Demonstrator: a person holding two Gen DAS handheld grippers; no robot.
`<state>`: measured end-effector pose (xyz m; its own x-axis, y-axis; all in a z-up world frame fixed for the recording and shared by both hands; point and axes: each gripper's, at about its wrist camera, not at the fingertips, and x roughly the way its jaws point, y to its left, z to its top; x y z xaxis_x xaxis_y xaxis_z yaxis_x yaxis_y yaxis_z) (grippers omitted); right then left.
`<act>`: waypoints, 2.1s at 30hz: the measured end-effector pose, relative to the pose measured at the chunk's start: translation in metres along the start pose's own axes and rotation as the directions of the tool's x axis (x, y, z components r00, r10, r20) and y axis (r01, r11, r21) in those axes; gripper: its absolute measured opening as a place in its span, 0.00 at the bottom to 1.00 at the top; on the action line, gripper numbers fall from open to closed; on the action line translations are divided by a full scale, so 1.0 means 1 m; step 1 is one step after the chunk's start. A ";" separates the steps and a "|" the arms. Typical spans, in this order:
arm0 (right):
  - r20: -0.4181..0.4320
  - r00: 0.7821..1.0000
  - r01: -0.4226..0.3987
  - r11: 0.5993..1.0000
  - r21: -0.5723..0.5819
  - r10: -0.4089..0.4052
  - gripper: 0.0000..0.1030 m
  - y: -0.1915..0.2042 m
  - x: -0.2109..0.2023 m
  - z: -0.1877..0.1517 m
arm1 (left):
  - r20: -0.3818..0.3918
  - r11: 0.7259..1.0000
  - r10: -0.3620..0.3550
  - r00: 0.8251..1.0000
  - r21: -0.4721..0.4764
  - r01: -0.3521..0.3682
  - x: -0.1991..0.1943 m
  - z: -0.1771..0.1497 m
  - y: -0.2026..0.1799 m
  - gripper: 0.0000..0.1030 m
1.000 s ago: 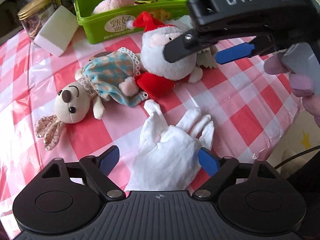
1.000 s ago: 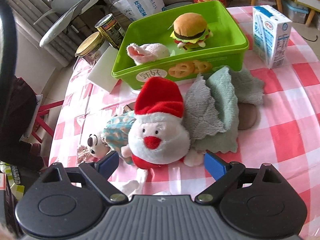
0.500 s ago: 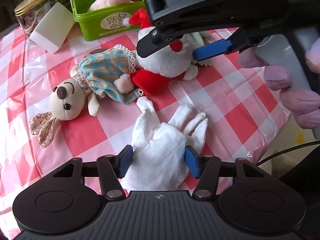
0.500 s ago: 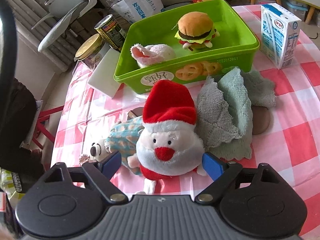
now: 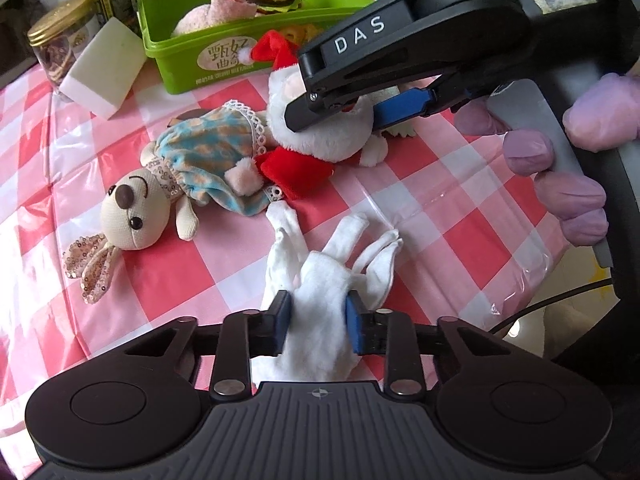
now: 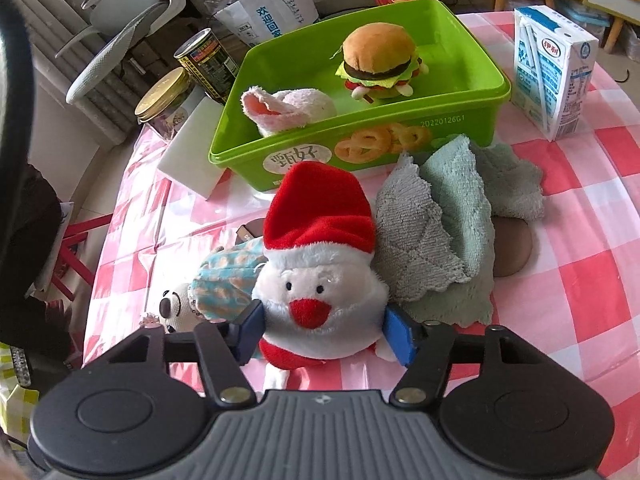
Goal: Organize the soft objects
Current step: 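Grasp the white glove with the left tool while the right tool grasps the Santa plush, then carry the white glove and Santa plush into the green bin and release both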
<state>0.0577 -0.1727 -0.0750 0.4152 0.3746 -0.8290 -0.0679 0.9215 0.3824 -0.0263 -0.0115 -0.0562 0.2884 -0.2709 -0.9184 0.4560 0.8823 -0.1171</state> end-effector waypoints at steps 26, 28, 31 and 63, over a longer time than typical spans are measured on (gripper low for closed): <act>0.106 0.970 -0.234 0.961 0.144 0.220 0.29 -0.044 -0.058 0.017 | 0.208 0.982 0.056 0.976 -0.189 -0.016 -0.042 0.023 0.033 0.14; 0.128 0.964 -0.251 0.955 0.159 0.232 0.29 -0.048 -0.063 0.020 | 0.237 0.978 0.056 0.970 -0.208 -0.006 -0.048 0.029 0.033 0.13; 0.162 0.952 -0.286 0.943 0.172 0.259 0.29 -0.052 -0.070 0.024 | 0.274 0.972 0.060 0.960 -0.234 0.005 -0.055 0.037 0.035 0.13; 0.464 0.886 -0.064 0.987 0.148 -0.012 0.29 -0.079 -0.030 0.089 | 0.453 0.945 0.270 0.850 -0.295 -0.143 0.017 0.207 0.066 0.13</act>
<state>0.1312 -0.2660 -0.0440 0.7896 0.2733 -0.5494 0.0407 0.8701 0.4912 0.1834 -0.0381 -0.0014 0.7497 -0.1663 -0.6405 0.1415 0.9858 -0.0903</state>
